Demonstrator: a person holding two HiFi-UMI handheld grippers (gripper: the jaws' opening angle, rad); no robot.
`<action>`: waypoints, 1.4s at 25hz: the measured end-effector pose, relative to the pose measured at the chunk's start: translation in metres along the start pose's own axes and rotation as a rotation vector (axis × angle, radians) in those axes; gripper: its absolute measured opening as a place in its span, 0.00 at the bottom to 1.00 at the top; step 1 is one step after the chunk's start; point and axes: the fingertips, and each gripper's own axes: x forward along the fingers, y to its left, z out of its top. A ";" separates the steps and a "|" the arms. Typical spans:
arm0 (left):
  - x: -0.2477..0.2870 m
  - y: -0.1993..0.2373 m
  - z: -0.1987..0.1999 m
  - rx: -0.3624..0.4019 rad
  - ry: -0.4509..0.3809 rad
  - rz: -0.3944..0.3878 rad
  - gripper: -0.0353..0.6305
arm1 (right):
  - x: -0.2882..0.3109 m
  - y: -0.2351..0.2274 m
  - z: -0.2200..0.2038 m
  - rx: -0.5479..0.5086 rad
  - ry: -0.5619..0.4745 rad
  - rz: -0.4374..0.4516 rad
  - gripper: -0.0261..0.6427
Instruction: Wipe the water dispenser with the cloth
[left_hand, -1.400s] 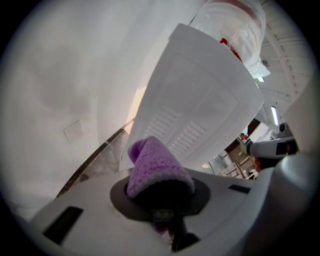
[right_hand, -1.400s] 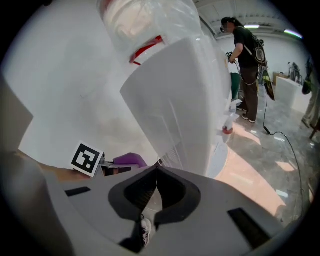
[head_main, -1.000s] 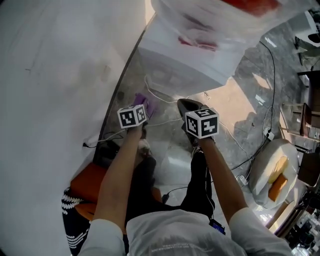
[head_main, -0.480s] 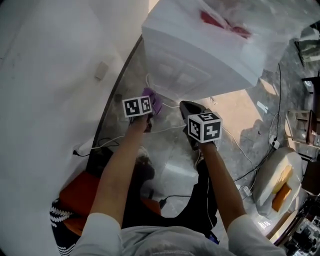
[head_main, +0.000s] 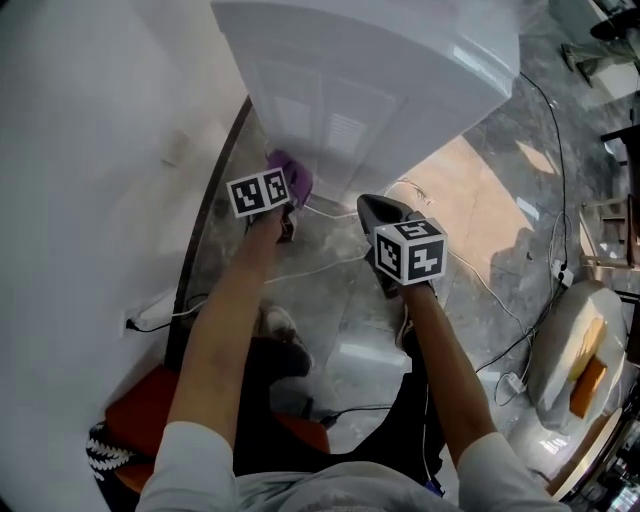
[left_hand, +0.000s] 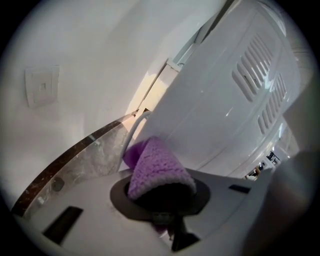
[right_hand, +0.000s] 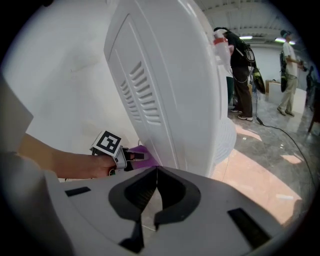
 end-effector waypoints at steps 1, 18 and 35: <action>0.002 -0.004 -0.002 0.009 0.003 -0.005 0.15 | -0.002 -0.004 -0.005 0.012 -0.002 -0.008 0.06; 0.029 -0.148 -0.067 0.113 0.151 -0.237 0.15 | -0.090 -0.071 -0.043 0.129 -0.046 -0.175 0.06; -0.156 -0.241 0.073 0.604 -0.241 -0.196 0.15 | -0.248 -0.003 0.047 -0.036 -0.247 -0.272 0.06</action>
